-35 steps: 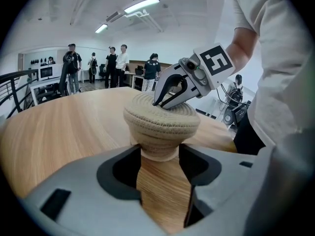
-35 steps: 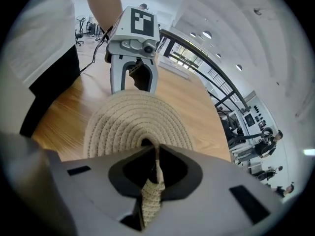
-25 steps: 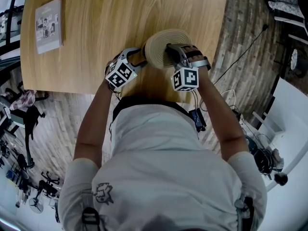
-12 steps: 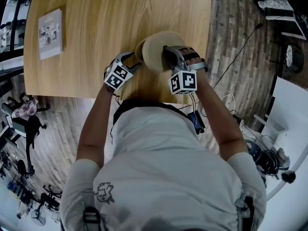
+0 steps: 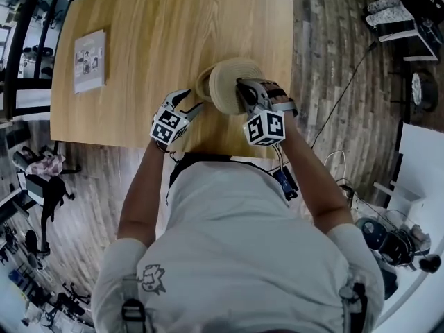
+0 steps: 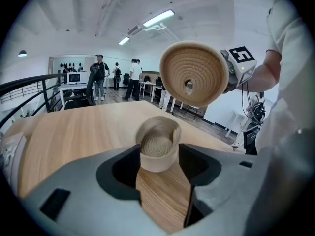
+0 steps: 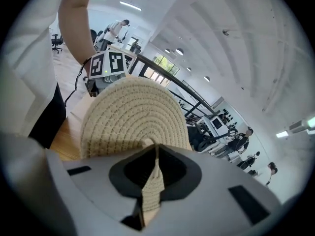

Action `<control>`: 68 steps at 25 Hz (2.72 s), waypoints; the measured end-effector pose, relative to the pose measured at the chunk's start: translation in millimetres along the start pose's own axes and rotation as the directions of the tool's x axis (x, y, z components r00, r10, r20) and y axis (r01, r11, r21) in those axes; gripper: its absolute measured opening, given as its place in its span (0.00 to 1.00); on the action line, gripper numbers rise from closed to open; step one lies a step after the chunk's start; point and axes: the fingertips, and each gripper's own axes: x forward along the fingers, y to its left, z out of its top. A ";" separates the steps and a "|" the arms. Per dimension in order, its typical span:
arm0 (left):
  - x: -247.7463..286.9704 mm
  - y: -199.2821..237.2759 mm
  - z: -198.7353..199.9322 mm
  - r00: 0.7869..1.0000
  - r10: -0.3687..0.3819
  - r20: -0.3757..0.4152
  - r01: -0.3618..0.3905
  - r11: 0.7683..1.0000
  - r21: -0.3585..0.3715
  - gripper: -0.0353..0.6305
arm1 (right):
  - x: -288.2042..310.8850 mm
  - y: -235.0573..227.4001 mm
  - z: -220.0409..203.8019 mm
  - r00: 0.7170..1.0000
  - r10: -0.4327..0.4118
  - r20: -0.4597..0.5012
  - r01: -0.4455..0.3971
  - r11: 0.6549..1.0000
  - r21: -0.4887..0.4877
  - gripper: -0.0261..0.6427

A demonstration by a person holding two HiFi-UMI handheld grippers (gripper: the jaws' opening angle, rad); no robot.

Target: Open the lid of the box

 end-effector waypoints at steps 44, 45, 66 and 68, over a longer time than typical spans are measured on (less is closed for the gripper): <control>-221.8 -145.7 166.0 0.813 0.268 0.518 -0.284 0.958 -0.050 0.06 | -197.8 0.1 98.7 0.875 -0.285 0.390 -0.001 0.806 0.593 0.08; -228.3 -147.6 163.0 0.814 0.264 0.517 -0.281 0.959 -0.047 0.06 | -200.8 3.4 103.1 0.874 -0.291 0.389 0.001 0.801 0.598 0.08; -339.7 -224.6 64.4 0.819 0.187 0.543 -0.203 0.979 -0.031 0.06 | -274.7 134.5 164.3 0.873 -0.347 0.342 0.026 0.733 0.679 0.08; -345.9 -238.2 67.3 0.802 0.169 0.573 -0.193 0.981 -0.019 0.06 | -283.6 137.9 165.3 0.867 -0.344 0.360 0.023 0.749 0.662 0.08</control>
